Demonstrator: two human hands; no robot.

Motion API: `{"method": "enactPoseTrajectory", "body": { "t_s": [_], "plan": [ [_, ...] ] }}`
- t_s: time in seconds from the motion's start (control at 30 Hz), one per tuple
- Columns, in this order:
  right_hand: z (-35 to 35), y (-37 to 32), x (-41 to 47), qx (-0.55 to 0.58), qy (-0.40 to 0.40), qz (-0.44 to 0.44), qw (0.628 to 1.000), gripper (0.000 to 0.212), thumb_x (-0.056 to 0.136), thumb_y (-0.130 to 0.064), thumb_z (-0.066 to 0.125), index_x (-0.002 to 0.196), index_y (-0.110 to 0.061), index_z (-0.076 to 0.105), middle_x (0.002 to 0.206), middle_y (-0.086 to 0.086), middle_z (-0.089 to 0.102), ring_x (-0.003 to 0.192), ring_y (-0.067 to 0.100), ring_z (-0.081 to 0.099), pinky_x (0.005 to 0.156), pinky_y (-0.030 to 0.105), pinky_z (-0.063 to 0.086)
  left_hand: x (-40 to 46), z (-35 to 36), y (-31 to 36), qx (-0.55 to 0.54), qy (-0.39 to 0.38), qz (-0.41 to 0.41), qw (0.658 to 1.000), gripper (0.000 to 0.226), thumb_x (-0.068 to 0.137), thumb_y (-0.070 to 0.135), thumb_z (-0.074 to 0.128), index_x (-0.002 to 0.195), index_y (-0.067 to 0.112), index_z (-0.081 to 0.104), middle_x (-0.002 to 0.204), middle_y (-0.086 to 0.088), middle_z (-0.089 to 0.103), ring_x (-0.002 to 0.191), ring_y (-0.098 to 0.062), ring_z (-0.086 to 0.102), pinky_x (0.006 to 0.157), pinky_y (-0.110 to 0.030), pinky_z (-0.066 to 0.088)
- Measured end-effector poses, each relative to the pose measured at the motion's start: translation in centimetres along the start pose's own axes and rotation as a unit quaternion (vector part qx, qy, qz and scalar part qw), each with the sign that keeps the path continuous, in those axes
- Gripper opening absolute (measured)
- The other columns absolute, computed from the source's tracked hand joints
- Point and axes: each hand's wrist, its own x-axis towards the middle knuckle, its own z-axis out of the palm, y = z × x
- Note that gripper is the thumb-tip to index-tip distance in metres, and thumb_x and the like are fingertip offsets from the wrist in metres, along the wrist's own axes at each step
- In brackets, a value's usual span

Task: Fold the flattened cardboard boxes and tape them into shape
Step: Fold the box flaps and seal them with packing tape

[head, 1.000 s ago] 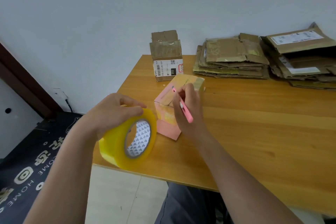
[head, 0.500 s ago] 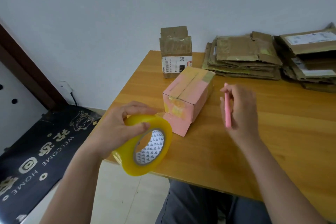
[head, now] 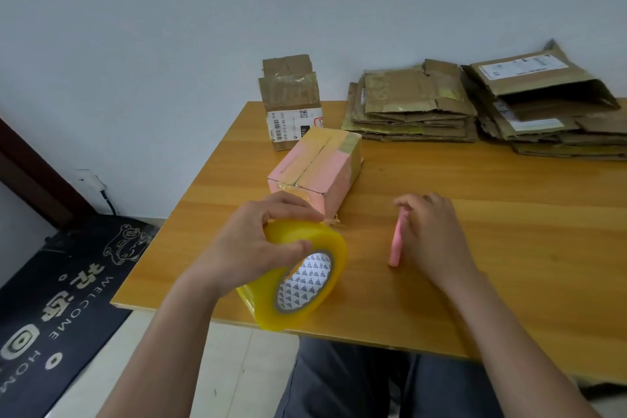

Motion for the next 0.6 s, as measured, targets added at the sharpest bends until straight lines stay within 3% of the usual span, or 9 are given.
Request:
{"method": "enactPoseTrajectory", "body": {
  "t_s": [0.1, 0.17, 0.27, 0.33, 0.4, 0.43, 0.47, 0.53, 0.6],
  "plan": [
    [-1.7, -2.9, -0.7, 0.196, -0.070, 0.016, 0.978, 0.028, 0.099, -0.038, 0.049, 0.092, -0.022, 0.070, 0.085, 0.000, 0.070, 0.072, 0.000, 0.063, 0.095, 0.025, 0.039, 0.2, 0.6, 0.6, 0.004, -0.007, 0.005, 1.000, 0.029, 0.074, 0.033, 0.077, 0.100, 0.045, 0.072, 0.111, 0.033, 0.056, 0.102, 0.006, 0.055, 0.074, -0.021, 0.052],
    [-2.9, -4.9, -1.4, 0.266, -0.160, 0.035, 0.950, 0.041, 0.097, -0.050, 0.041, 0.085, -0.025, 0.071, 0.084, -0.002, 0.072, 0.076, 0.002, 0.066, 0.092, 0.016, 0.039, 0.3, 0.9, 0.8, 0.015, -0.009, 0.008, 1.000, 0.030, 0.080, 0.023, 0.079, 0.100, 0.044, 0.072, 0.111, 0.033, 0.056, 0.103, 0.008, 0.053, 0.076, -0.022, 0.051],
    [-3.3, -6.4, -1.8, 0.305, -0.189, 0.039, 0.933, 0.043, 0.096, -0.050, 0.042, 0.079, -0.022, 0.070, 0.079, -0.004, 0.070, 0.084, 0.012, 0.067, 0.072, -0.008, 0.026, 0.3, 1.2, 1.0, 0.037, -0.006, 0.018, 0.999, 0.028, 0.079, 0.027, 0.078, 0.101, 0.044, 0.072, 0.111, 0.032, 0.056, 0.104, 0.006, 0.053, 0.080, -0.022, 0.049],
    [-3.2, -6.4, -1.9, 0.326, -0.177, 0.037, 0.928, 0.041, 0.094, -0.048, 0.050, 0.080, -0.015, 0.070, 0.071, -0.005, 0.065, 0.077, 0.018, 0.066, 0.088, 0.006, 0.023, 0.3, 1.5, 1.2, 0.044, -0.004, 0.020, 0.999, 0.029, 0.076, 0.031, 0.077, 0.100, 0.046, 0.071, 0.112, 0.032, 0.055, 0.106, 0.006, 0.052, 0.082, -0.022, 0.049],
    [-2.9, -6.4, -2.0, 0.338, -0.163, 0.043, 0.926, 0.033, 0.092, -0.042, 0.059, 0.079, -0.013, 0.069, 0.068, -0.001, 0.062, 0.072, 0.017, 0.064, 0.082, 0.021, 0.030, 0.2, 1.6, 1.3, 0.052, -0.008, 0.022, 0.998, 0.033, 0.080, 0.023, 0.078, 0.100, 0.048, 0.069, 0.112, 0.033, 0.055, 0.107, 0.009, 0.049, 0.082, -0.022, 0.049],
    [-2.7, -6.4, -1.9, 0.345, -0.160, 0.051, 0.924, 0.028, 0.092, -0.038, 0.063, 0.079, -0.014, 0.068, 0.070, 0.001, 0.065, 0.074, 0.016, 0.065, 0.072, 0.015, 0.040, 0.1, 1.6, 1.4, 0.055, -0.012, 0.023, 0.998, 0.035, 0.080, 0.021, 0.078, 0.101, 0.048, 0.069, 0.113, 0.033, 0.054, 0.108, 0.010, 0.048, 0.082, -0.022, 0.049],
    [-2.3, -6.3, -1.8, 0.358, -0.159, 0.063, 0.918, 0.024, 0.092, -0.035, 0.064, 0.079, -0.016, 0.069, 0.073, 0.003, 0.068, 0.078, 0.018, 0.067, 0.077, 0.009, 0.046, 0.1, 1.5, 1.4, 0.057, -0.018, 0.024, 0.998, 0.035, 0.079, 0.023, 0.079, 0.102, 0.048, 0.069, 0.114, 0.034, 0.054, 0.110, 0.011, 0.047, 0.083, -0.022, 0.049],
    [-1.5, -6.2, -1.8, 0.378, -0.153, 0.082, 0.909, 0.020, 0.092, -0.031, 0.065, 0.078, -0.018, 0.068, 0.077, 0.003, 0.070, 0.082, 0.023, 0.069, 0.087, 0.035, 0.056, -0.1, 1.5, 1.4, 0.058, -0.025, 0.021, 0.998, 0.042, 0.074, 0.035, 0.078, 0.111, 0.049, 0.065, 0.120, 0.034, 0.053, 0.116, 0.010, 0.045, 0.087, -0.023, 0.050],
    [-1.1, -6.2, -1.9, 0.345, -0.113, 0.052, 0.930, 0.021, 0.094, -0.034, 0.062, 0.081, -0.018, 0.067, 0.076, -0.001, 0.068, 0.078, 0.020, 0.066, 0.080, 0.047, 0.056, -0.6, 1.7, 1.3, 0.051, -0.003, 0.002, 0.999, 0.066, 0.068, 0.047, 0.083, 0.127, 0.052, 0.052, 0.130, 0.033, 0.048, 0.121, 0.003, 0.047, 0.088, -0.023, 0.052]
  ]
}}
